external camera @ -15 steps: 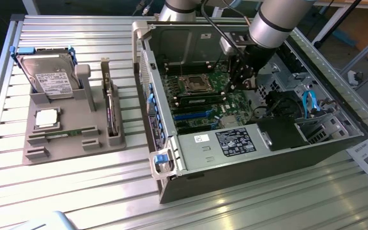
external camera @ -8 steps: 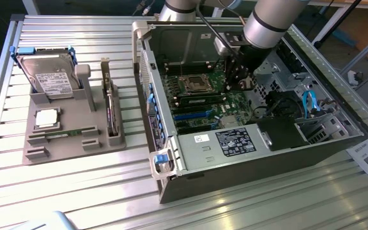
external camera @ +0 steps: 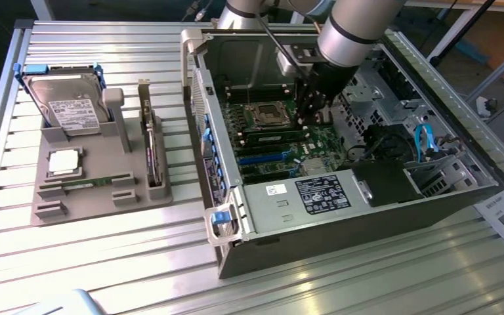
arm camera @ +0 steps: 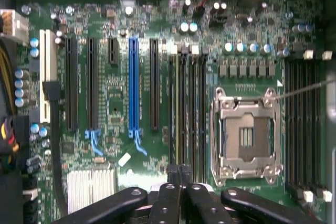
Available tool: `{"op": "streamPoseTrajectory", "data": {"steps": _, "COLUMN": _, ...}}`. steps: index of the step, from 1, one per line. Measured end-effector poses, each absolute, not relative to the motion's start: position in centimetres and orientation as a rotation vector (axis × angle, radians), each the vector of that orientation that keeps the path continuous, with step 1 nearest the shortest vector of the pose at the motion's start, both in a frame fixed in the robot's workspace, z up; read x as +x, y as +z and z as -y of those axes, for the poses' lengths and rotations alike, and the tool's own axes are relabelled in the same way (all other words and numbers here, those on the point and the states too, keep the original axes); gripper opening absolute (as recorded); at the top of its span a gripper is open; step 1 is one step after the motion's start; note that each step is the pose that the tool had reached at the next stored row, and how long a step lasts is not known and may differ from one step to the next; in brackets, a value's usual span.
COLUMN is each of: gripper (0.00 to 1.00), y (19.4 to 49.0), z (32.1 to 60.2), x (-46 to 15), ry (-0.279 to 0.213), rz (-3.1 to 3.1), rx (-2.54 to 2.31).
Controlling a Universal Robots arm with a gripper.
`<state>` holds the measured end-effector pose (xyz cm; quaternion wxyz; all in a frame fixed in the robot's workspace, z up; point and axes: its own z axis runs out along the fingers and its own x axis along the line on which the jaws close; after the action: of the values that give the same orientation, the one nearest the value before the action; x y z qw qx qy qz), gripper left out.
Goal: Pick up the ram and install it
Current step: 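Press down the ram until it locks into place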
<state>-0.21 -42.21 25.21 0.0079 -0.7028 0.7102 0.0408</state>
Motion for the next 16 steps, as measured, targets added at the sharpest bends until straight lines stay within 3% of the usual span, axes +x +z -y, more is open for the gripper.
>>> {"op": "streamPoseTrajectory", "data": {"steps": 16, "gripper": 0.1, "y": 24.7, "z": 42.2, "x": -3.5, "ry": 0.126, "rz": -2.219, "rx": -2.196}}
